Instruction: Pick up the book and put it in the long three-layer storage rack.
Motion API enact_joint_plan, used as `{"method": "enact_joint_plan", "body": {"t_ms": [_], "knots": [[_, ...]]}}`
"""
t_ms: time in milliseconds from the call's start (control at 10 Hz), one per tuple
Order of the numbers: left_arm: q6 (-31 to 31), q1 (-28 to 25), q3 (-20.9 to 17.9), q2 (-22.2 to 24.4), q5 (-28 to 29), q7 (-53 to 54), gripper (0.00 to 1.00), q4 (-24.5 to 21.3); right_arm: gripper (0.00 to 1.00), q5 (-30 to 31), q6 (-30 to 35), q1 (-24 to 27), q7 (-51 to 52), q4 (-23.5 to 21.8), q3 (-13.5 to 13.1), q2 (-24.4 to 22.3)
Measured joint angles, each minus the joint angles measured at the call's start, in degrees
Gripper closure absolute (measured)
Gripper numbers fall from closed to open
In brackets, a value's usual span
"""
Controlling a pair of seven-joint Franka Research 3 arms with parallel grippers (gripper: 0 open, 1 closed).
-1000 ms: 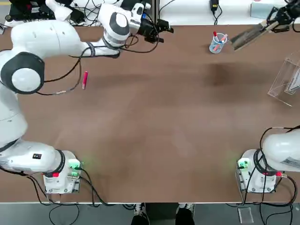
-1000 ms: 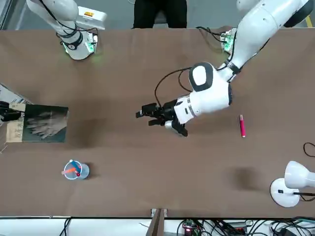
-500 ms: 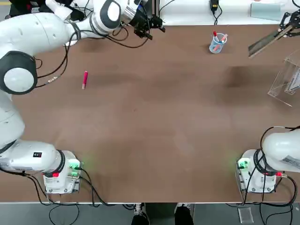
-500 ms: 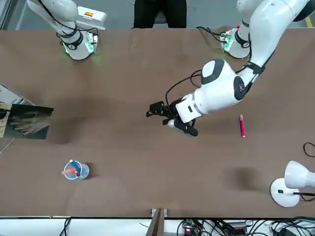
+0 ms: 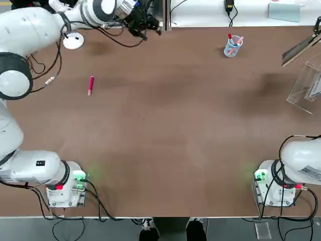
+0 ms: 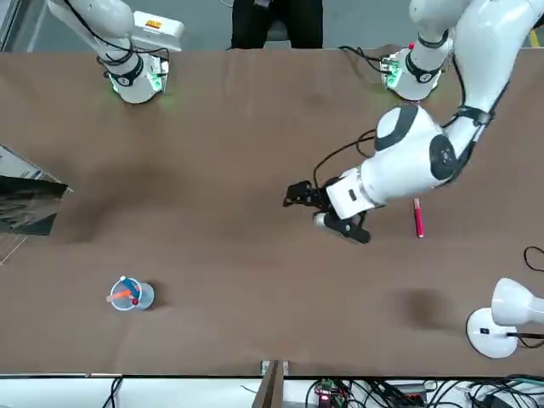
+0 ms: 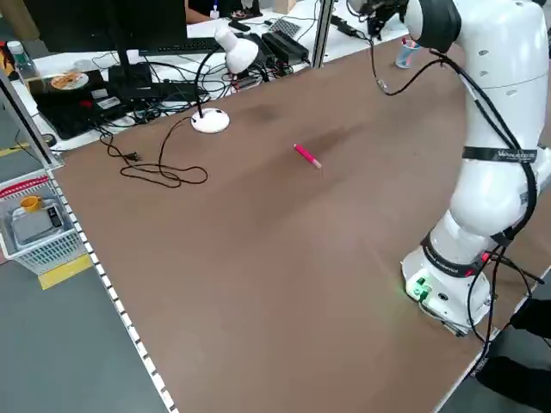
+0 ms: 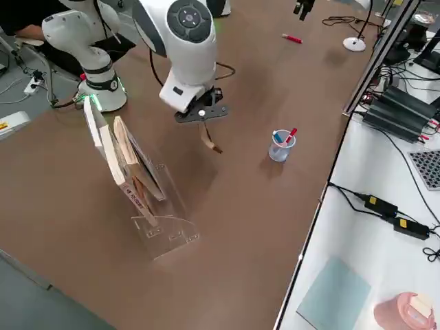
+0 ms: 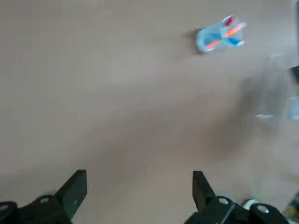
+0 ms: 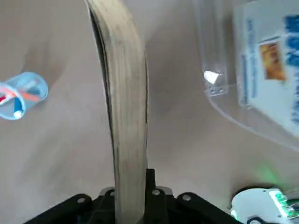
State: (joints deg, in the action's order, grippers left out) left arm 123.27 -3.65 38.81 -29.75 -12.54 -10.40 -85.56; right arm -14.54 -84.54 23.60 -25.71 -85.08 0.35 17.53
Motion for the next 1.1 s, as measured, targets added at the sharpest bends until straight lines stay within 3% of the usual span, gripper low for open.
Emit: {"method": "enact_joint_plan", "body": {"t_ms": [500,1100], "knots": [[-9.3,-7.19,-0.15,4.19,7.91,-0.15,0.0,-0.19,0.85,3.72,-0.31,2.55,3.35,2.54,-0.01,3.0],[-14.3,-11.29,-0.19,5.87,12.25,-0.15,0.0,-0.66,0.85,8.09,-0.35,2.65,4.7,3.76,0.37,4.22]]}}
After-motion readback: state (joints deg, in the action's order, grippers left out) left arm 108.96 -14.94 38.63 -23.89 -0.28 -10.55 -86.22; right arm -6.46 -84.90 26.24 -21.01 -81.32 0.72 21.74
